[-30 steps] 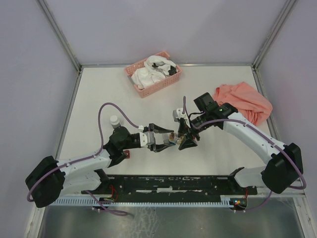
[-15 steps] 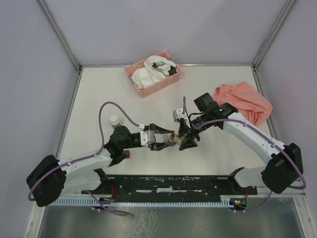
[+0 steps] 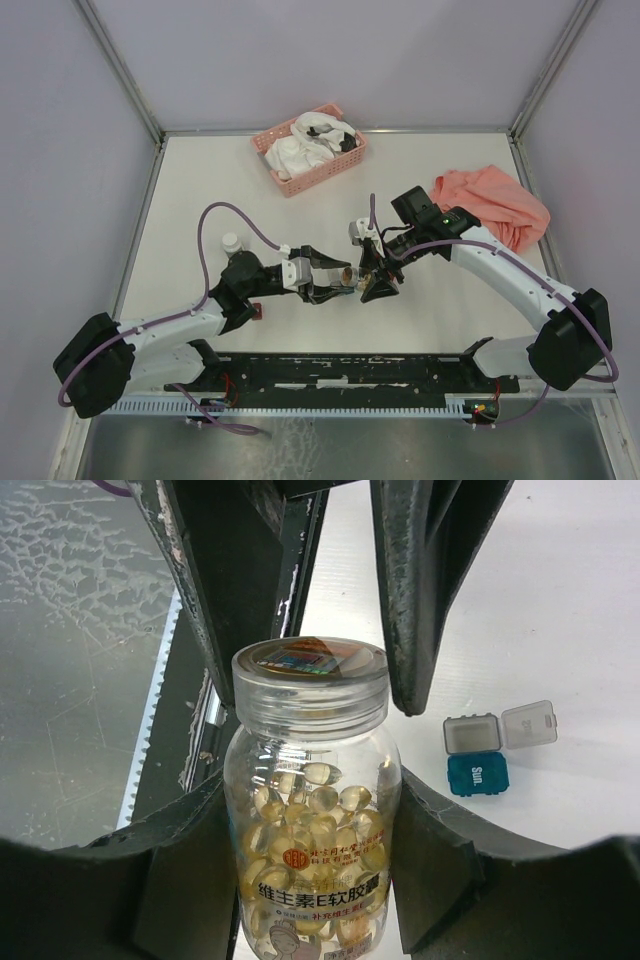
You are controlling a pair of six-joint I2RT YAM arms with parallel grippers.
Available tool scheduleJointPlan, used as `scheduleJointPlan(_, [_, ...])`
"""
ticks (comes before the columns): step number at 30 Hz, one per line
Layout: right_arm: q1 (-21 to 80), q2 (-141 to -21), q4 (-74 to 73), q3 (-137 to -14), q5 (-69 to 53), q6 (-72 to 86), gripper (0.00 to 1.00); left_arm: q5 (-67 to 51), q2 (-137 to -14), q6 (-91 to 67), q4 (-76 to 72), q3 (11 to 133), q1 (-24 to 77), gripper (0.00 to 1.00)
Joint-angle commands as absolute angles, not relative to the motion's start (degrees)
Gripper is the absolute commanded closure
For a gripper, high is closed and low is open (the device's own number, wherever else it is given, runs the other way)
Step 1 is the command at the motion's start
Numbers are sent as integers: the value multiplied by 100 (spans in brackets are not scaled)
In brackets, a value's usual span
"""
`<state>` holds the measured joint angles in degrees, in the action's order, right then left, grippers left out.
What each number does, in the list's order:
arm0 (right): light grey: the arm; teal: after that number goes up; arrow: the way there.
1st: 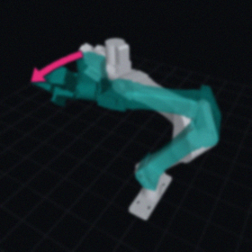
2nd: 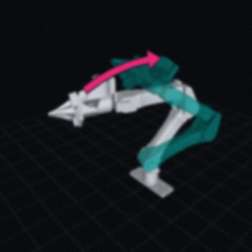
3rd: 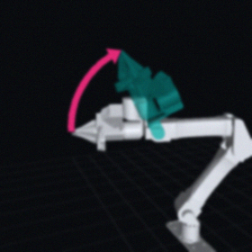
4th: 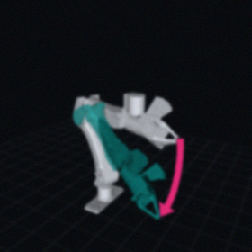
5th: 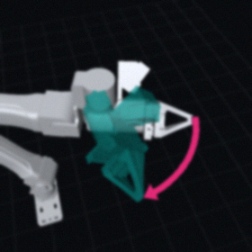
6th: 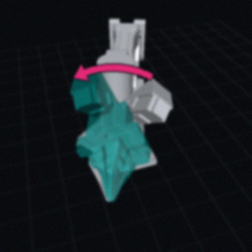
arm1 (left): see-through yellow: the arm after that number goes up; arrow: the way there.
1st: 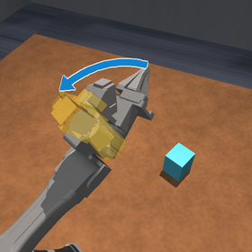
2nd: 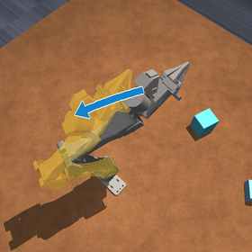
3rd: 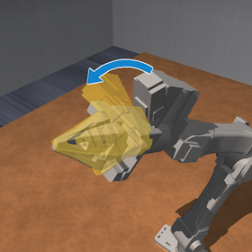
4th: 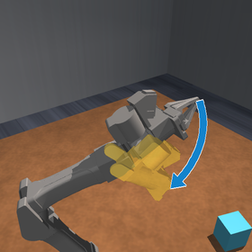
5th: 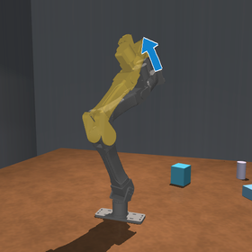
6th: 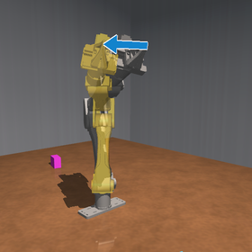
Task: Sort the pills into containers
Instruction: Unscrew the lid of the pill bottle.
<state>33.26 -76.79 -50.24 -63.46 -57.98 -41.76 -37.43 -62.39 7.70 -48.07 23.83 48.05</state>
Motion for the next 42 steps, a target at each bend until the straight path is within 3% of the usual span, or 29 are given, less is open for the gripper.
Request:
scheduleJointPlan(1, [3333,-7658,-4931,-6593,-6022,-4276,98,-3975,-6282,477,-5005,2611,4777,45])
scheduleJointPlan(6, [3333,-7665,-4956,-6611,-6025,-4280,98,-4066,-6344,301,-5029,2650,4758,56])
scheduleJointPlan(8, [3337,-7669,-4958,-6624,-6028,-4287,98,-4085,-6357,177,-5045,2669,4755,67])
scheduleJointPlan(10, [3332,-7674,-4965,-6625,-6010,-4281,98,-4048,-6350,-51,-5111,2667,4754,94])
scheduleJointPlan(11, [3330,-7686,-4966,-6633,-5983,-4265,98,-4013,-6340,-218,-5169,2643,4760,97])
scheduleJointPlan(15, [3326,-7693,-4866,-6664,-5808,-4047,98,-3541,-6179,-1186,-5501,2478,4770,97])
scheduleJointPlan(21, [3311,-7659,-4282,-6554,-5343,-3282,98,-1650,-5662,-3381,-5458,1996,5000,97])
scheduleJointPlan(26, [3281,-7754,-4139,-6591,-5041,-2969,98,273,-5173,-4188,-5105,1743,5804,97])
scheduleJointPlan(32, [3237,-7802,-4222,-6642,-5131,-2973,98,831,-5328,-4268,-4890,1889,6275,97])
scheduleJointPlan(34, [3223,-7765,-4248,-6644,-5175,-3011,98,717,-5318,-4340,-4795,1951,6275,90])
scheduleJointPlan(38, [3185,-7668,-4305,-6613,-5358,-3126,98,298,-4964,-3936,-4451,1918,6275,47])
scheduleJointPlan(42, [3183,-7621,-4505,-6636,-5600,-3467,98,-284,-4230,-2784,-3558,1705,6275,29])
